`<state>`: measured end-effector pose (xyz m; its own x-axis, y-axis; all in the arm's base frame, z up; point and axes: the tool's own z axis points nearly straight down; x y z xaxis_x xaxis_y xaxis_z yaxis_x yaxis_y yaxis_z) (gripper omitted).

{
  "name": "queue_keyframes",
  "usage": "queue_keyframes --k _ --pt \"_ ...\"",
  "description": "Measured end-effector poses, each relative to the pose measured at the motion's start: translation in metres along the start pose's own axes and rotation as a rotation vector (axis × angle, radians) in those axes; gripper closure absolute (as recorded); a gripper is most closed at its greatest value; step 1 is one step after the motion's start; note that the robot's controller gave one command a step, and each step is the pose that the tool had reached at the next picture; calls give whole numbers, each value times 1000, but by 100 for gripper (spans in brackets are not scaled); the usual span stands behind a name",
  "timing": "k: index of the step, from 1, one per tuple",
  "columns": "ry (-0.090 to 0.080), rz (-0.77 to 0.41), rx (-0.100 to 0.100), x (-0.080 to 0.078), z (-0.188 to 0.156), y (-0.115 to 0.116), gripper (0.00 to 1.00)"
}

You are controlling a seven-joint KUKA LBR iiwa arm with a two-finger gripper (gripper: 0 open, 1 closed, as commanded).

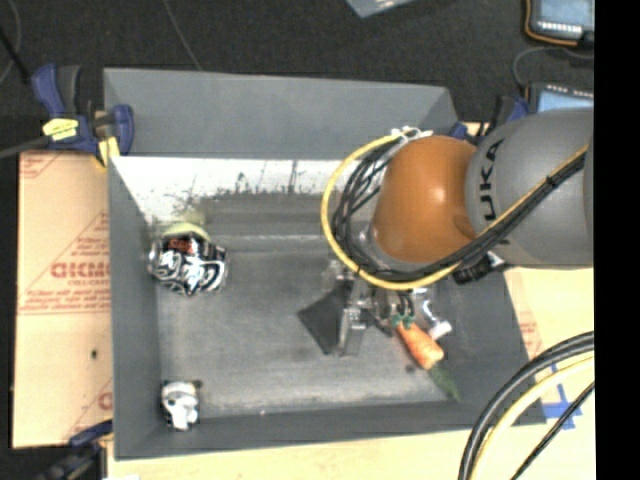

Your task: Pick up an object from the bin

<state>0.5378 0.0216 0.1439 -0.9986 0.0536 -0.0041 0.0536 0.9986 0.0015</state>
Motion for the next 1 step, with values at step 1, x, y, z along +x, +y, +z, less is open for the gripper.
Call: queue_keyframes --k 1 --pt "-4 164 0 -9 6 -19 0"
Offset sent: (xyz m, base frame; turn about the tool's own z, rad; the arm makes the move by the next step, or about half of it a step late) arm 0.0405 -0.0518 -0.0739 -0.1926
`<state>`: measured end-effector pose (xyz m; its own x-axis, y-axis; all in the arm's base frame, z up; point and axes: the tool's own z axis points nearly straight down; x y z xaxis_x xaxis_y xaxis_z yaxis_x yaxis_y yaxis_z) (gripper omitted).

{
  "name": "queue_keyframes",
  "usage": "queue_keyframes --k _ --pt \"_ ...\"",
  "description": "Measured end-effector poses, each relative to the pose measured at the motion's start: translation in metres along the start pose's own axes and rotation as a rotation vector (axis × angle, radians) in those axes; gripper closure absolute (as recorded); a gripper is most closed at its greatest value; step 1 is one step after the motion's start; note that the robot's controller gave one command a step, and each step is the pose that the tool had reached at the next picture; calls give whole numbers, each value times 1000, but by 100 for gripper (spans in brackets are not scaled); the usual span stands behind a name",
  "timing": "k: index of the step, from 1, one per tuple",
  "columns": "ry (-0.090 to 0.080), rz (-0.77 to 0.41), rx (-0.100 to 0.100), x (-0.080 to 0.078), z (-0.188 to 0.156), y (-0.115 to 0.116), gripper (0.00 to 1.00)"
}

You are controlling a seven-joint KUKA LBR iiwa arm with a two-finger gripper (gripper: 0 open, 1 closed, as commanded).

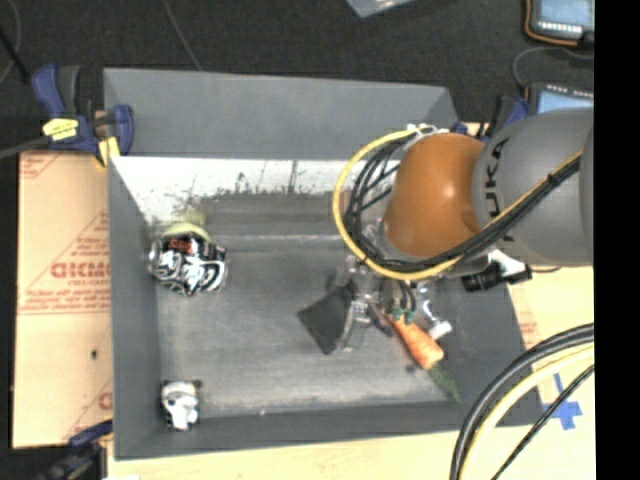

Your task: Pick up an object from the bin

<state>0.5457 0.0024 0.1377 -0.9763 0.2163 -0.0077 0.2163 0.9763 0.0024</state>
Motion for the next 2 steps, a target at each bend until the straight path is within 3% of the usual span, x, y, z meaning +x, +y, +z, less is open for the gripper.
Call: queue_keyframes --k 1,2 --pt "-6 -350 0 -35 55 -21 0" --pt "-9 -212 1 -44 80 -24 100"
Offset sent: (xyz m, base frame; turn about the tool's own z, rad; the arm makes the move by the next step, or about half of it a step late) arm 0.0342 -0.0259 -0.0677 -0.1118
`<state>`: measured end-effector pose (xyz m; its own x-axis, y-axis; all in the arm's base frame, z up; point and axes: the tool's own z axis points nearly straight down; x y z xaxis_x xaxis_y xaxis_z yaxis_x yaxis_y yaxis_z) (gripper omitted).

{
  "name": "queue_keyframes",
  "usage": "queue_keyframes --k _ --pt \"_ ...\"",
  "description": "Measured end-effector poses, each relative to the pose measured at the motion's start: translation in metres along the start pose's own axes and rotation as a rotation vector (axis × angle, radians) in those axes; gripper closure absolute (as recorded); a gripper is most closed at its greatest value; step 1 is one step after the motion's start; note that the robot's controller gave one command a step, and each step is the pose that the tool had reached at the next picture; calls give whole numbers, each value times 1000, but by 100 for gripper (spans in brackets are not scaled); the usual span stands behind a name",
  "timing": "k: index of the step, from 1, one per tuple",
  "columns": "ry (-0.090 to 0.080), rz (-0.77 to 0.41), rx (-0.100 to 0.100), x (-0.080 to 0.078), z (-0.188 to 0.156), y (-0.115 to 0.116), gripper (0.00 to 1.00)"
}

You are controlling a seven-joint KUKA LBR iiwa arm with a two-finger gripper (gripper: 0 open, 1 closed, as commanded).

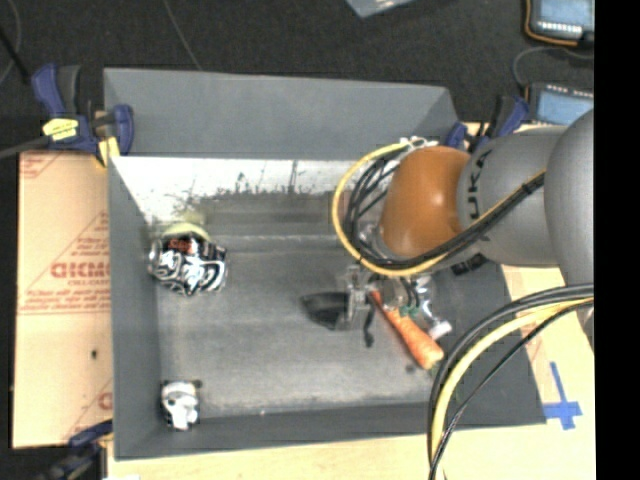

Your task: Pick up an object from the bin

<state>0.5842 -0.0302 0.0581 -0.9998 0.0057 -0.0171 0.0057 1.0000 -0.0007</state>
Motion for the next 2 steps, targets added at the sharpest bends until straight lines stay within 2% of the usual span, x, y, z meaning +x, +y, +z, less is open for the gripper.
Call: queue_keyframes --k 2 --pt "-1 30 -1 0 -5 1 100"
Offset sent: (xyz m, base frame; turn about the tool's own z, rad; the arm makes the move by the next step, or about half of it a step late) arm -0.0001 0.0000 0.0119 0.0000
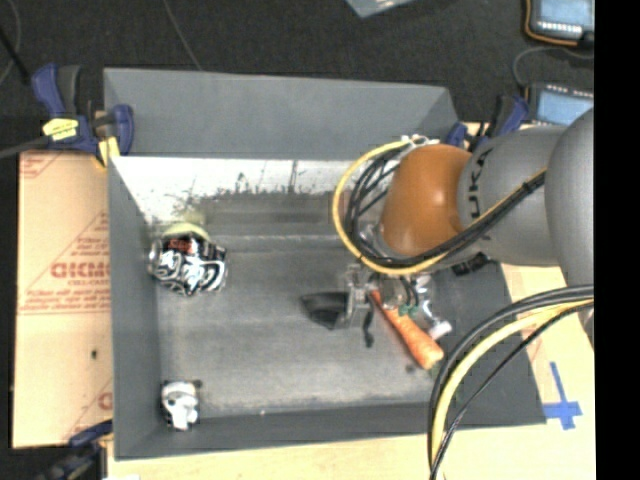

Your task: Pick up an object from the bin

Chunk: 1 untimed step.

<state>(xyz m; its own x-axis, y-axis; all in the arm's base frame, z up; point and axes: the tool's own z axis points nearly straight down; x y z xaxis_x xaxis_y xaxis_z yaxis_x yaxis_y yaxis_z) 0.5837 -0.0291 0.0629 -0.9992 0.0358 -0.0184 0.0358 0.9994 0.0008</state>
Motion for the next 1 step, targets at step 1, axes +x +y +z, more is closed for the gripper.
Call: queue_keyframes --k 1 --pt "5 -12 0 1 -7 0 100"
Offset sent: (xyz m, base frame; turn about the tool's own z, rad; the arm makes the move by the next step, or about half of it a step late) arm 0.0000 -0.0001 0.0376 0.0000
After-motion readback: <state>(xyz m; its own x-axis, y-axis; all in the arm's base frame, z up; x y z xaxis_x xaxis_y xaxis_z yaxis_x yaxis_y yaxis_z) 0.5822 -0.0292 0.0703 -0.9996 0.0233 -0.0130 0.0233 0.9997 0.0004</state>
